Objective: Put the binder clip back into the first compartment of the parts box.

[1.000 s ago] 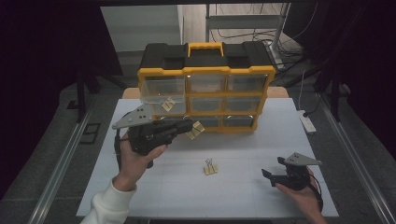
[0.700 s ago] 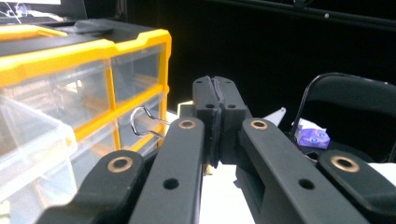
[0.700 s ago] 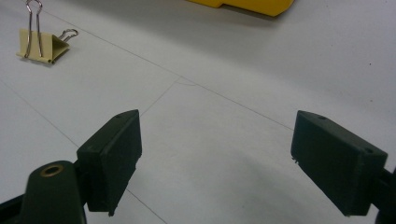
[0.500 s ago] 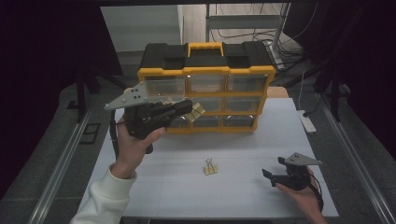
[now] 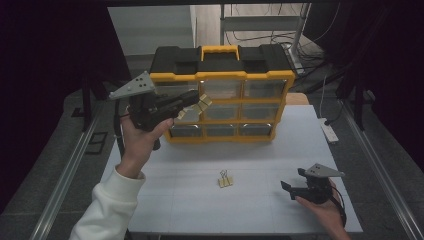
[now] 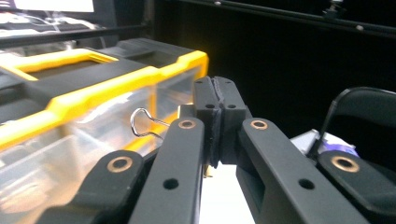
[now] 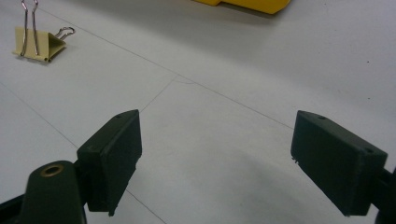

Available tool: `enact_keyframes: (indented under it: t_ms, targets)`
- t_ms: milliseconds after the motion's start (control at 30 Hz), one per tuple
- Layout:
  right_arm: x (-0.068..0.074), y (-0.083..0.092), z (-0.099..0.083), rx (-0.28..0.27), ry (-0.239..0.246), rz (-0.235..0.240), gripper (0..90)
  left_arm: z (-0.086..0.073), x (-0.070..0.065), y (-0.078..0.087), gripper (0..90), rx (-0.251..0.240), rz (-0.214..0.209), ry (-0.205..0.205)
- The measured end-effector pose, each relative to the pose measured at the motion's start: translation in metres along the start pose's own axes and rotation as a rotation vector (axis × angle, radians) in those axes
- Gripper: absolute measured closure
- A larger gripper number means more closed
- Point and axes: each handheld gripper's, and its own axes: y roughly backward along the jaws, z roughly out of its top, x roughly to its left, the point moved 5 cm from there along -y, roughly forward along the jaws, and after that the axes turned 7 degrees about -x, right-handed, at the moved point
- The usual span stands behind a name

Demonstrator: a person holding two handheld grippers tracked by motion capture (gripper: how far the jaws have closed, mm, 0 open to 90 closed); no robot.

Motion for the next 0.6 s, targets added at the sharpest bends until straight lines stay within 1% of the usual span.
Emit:
enact_keyframes:
  t_ms: [67, 100, 233, 333, 367, 433, 600]
  targets:
    - [0.000, 0.000, 0.000, 0.000, 0.000, -0.001, 16.5, 0.001, 0.007, 0.001, 89.5, -0.009, 0.020, 0.005]
    - [0.000, 0.000, 0.000, 0.000, 0.000, -0.001, 16.5, 0.001, 0.007, 0.001, 89.5, -0.009, 0.020, 0.005]
    - [0.000, 0.000, 0.000, 0.000, 0.000, -0.001, 16.5, 0.004, 0.018, 0.003, 89.5, -0.014, 0.052, 0.013]
    - [0.000, 0.000, 0.000, 0.000, 0.001, 0.000, 16.5, 0.006, 0.027, 0.005, 89.5, -0.010, 0.085, 0.020]
    - [0.000, 0.000, 0.000, 0.000, 0.002, 0.000, 16.5, 0.006, 0.027, 0.005, 89.4, -0.010, 0.085, 0.020]
    - [0.000, 0.000, 0.000, 0.000, 0.002, 0.000, 16.5, 0.006, 0.034, 0.005, 89.4, -0.002, 0.108, 0.015]
    - [0.000, 0.000, 0.000, 0.001, -0.001, -0.004, 16.5, 0.004, 0.048, 0.006, 89.4, 0.006, 0.143, 0.036]
